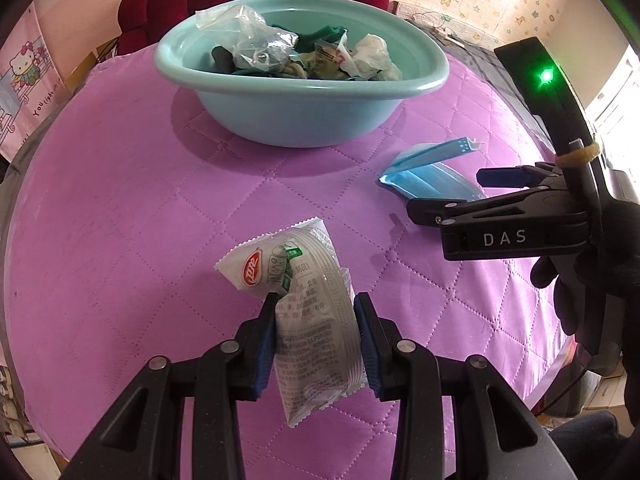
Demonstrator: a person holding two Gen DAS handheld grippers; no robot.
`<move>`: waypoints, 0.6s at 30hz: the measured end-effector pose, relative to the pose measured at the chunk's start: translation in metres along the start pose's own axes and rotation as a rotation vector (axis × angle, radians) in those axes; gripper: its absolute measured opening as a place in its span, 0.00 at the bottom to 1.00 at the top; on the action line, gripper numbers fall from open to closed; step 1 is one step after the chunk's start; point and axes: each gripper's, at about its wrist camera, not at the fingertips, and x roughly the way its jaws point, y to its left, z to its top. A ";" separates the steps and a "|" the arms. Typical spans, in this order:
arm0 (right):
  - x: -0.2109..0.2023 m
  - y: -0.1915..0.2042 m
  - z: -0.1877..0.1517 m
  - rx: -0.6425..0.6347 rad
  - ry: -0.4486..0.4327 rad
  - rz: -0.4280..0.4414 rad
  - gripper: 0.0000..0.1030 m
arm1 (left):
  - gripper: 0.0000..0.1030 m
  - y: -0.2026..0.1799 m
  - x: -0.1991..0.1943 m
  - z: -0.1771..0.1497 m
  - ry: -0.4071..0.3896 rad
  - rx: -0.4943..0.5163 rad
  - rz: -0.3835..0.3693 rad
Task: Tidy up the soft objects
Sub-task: 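Close the right tool on the blue face masks while the left tool holds the packet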
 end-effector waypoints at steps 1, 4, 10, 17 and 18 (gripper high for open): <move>0.001 0.002 0.001 -0.003 0.001 0.004 0.92 | 0.39 0.001 0.000 0.000 -0.001 0.000 0.001; 0.008 0.010 0.003 -0.009 0.008 0.003 0.45 | 0.39 0.003 -0.005 -0.003 -0.003 0.000 0.004; -0.004 0.005 -0.002 0.049 0.000 0.028 0.09 | 0.39 0.004 -0.011 -0.004 -0.002 0.011 -0.003; -0.027 0.005 -0.010 0.080 -0.012 0.035 0.05 | 0.39 0.006 -0.021 -0.004 -0.004 0.030 -0.020; -0.027 0.008 -0.012 0.083 -0.012 0.035 0.05 | 0.39 0.007 -0.023 -0.004 -0.004 0.034 -0.023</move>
